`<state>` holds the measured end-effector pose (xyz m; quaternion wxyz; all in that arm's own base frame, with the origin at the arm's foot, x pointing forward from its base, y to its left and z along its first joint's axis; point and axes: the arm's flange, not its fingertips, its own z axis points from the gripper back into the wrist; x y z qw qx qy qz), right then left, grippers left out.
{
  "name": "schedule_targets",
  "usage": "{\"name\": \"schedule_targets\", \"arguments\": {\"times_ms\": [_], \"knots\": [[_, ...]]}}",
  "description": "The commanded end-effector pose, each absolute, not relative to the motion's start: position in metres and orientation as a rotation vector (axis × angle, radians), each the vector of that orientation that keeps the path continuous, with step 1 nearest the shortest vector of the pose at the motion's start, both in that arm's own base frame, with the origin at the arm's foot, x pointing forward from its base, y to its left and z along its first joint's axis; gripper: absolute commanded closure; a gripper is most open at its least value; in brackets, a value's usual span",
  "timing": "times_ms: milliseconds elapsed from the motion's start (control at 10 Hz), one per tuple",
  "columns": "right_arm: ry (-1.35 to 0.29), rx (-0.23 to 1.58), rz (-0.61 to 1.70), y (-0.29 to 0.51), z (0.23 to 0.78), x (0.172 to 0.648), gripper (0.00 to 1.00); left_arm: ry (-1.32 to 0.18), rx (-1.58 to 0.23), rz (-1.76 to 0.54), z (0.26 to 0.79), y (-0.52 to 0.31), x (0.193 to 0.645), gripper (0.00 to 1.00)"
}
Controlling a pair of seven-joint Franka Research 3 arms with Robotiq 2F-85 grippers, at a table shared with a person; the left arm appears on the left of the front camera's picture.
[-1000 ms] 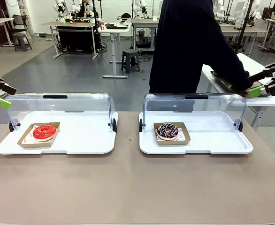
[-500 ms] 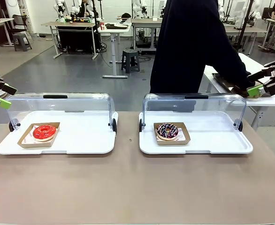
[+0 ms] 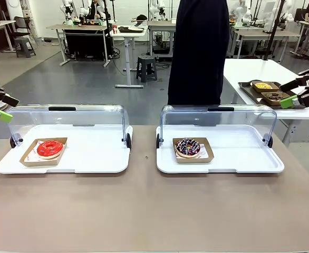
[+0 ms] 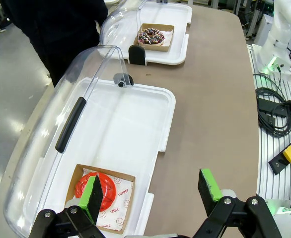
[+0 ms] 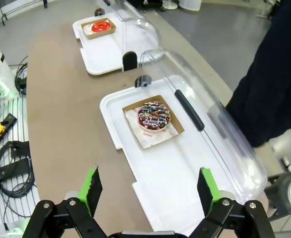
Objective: Provide the desired donut to the person.
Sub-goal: Place the picked Paper togo box onto the Handle tray extended by the person.
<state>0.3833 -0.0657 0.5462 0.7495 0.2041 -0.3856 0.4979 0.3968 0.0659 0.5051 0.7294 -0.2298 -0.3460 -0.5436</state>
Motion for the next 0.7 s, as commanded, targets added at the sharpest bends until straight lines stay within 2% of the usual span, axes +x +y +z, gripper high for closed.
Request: {"name": "schedule_targets", "arguments": {"times_ms": [0, 600], "knots": [[-0.854, 0.458, 1.093, -0.0646, 0.5454, 0.383, 0.0, -0.776, -0.514, -1.197, 0.5056, 0.0646, 0.3983, 0.0], [-0.854, 0.458, 1.093, -0.0646, 0.5454, 0.383, 0.0, -0.776, -0.514, -1.197, 0.5056, 0.0646, 0.3983, 0.0]]}}
